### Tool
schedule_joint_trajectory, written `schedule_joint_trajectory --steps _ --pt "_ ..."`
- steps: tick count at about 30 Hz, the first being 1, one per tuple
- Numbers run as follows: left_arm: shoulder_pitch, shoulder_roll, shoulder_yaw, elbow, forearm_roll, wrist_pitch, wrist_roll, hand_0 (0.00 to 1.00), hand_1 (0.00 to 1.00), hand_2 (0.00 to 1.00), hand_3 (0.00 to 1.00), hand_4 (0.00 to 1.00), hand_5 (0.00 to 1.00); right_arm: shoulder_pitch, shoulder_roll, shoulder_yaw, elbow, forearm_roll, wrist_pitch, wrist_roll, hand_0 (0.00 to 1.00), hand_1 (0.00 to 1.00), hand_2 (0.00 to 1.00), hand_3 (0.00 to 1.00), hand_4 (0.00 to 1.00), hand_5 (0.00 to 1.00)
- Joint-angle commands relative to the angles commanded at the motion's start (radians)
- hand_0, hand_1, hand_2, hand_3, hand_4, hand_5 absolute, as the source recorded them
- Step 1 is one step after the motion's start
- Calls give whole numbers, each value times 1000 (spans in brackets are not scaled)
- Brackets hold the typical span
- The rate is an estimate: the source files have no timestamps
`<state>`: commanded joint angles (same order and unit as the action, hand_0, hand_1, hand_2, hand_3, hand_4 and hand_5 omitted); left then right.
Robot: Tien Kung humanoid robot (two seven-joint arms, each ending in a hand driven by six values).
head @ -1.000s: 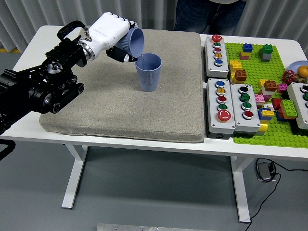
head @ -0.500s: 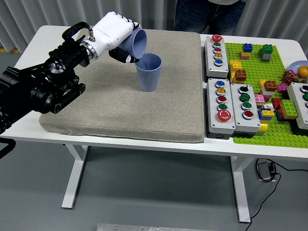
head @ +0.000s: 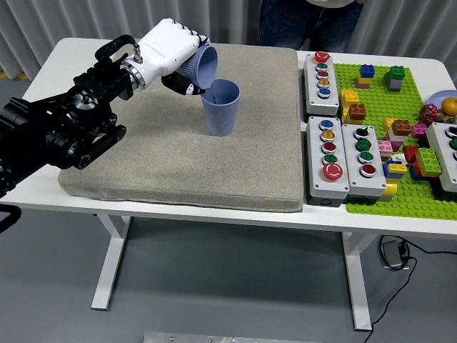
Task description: Pick cup pour cup place
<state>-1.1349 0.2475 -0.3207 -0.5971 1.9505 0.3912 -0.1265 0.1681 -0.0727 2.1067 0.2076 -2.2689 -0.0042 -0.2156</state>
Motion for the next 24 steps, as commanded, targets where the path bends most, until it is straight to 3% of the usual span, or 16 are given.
schedule_joint_trajectory --steps 11,24 --pt "-9 1 38 -3 4 -1 7 477 473 528 533 811 285 -2 0 1 0 0 0 -1 692 662 602 598 2 249" --pt "-15 3 26 -8 8 -1 6 477 473 527 533 810 282 -1 -1 3 0 0 1 -1 692 662 602 598 2 247"
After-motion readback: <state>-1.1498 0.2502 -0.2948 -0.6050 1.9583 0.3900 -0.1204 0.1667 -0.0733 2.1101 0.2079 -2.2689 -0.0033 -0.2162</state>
